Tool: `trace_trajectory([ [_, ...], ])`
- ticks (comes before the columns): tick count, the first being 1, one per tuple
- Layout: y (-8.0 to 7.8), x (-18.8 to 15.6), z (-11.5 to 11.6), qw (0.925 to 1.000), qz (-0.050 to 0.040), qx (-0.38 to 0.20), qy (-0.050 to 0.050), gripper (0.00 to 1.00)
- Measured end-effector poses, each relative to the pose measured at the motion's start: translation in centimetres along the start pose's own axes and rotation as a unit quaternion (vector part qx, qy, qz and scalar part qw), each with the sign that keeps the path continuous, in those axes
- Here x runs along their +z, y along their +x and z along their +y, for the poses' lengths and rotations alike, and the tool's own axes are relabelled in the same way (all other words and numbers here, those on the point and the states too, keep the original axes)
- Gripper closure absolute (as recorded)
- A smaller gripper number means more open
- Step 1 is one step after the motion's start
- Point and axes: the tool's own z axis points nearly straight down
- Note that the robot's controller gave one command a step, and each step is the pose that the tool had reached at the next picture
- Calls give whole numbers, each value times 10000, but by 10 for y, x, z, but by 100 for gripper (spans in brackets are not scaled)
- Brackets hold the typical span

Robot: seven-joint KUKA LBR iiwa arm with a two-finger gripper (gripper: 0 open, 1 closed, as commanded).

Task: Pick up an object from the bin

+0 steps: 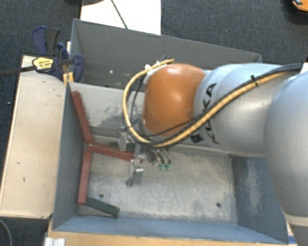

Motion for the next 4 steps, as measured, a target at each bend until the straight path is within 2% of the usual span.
trace_trajectory([
  [1,-14,36,-3,9994,13,-342,-23,0],
  [2,-22,67,2,9966,8,822,6,100],
  [4,-22,67,2,9964,9,845,4,100],
])
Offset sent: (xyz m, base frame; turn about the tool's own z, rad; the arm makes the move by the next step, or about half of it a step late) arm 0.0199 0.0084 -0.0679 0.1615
